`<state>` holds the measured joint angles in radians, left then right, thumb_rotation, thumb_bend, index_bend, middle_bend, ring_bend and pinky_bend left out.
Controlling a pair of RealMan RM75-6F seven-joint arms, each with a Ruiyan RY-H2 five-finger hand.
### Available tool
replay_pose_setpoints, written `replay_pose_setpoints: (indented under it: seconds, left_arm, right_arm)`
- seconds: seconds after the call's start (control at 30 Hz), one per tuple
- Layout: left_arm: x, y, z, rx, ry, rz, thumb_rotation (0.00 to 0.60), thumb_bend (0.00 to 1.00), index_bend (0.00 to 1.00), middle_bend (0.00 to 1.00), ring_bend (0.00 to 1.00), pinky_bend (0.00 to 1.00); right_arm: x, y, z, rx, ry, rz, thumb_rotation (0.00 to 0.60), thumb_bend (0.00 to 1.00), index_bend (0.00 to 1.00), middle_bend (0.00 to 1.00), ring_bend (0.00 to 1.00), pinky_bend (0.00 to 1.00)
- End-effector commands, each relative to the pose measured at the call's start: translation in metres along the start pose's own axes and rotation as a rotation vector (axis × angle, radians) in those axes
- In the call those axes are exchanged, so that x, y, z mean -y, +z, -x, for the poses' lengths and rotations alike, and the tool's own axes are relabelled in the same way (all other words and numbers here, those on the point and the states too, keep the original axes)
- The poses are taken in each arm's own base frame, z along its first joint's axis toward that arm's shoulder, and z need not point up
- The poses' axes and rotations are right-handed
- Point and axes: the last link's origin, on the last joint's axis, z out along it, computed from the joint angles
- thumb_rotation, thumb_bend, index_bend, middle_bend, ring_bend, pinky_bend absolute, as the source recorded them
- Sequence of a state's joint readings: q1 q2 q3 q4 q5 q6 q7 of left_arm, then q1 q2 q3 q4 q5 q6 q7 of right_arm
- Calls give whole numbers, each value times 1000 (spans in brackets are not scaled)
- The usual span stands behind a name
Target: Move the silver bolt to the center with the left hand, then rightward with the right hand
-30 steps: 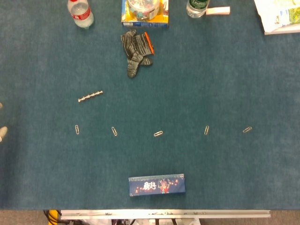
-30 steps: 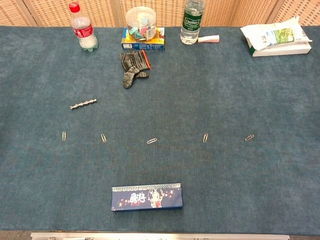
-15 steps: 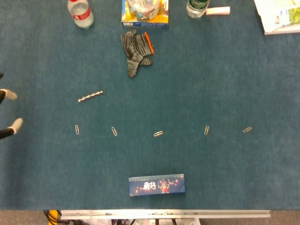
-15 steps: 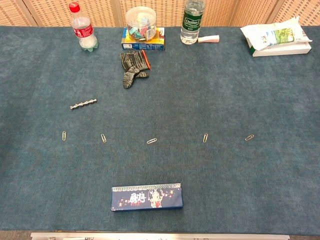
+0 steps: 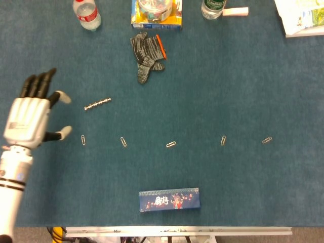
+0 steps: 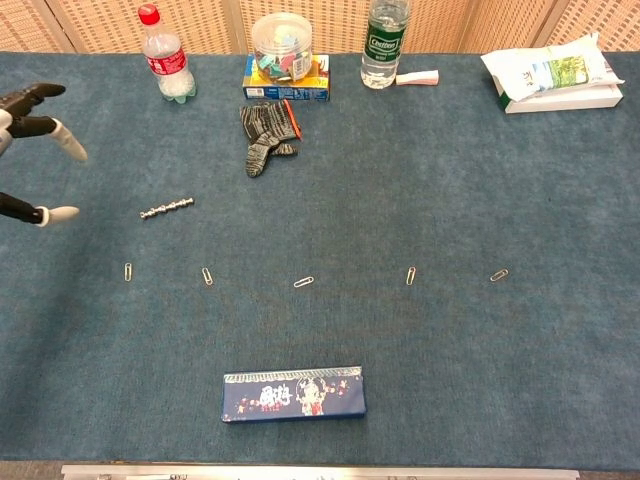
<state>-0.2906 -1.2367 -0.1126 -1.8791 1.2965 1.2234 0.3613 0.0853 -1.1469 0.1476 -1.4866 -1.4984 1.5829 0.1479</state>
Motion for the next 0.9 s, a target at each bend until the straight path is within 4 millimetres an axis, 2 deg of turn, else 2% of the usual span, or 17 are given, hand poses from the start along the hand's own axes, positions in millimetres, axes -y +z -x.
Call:
replay_pose_setpoints:
  seconds: [0.03, 0.33, 0.63, 0.9]
  left_arm:
    - [-12, 10, 7, 27, 5, 24, 600, 148, 335, 0, 0, 0]
    - [-33, 38, 29, 58, 47, 48, 600, 81, 239, 0, 0, 0]
    - [-45, 61, 45, 36, 82, 48, 600, 79, 102, 0, 0, 0]
    - [-47, 78, 51, 75, 51, 21, 600, 78, 83, 0, 0, 0]
  right_arm:
    - [-3, 1, 0, 2, 1, 9, 600, 291, 621, 465, 322, 485]
    - [-12, 3, 1, 4, 0, 34, 600, 291, 621, 465, 322, 485]
    - [-12, 7, 4, 5, 8, 38, 600, 291, 621, 465, 322, 485]
    - [-13, 6, 5, 6, 15, 43, 600, 291, 621, 465, 322, 485]
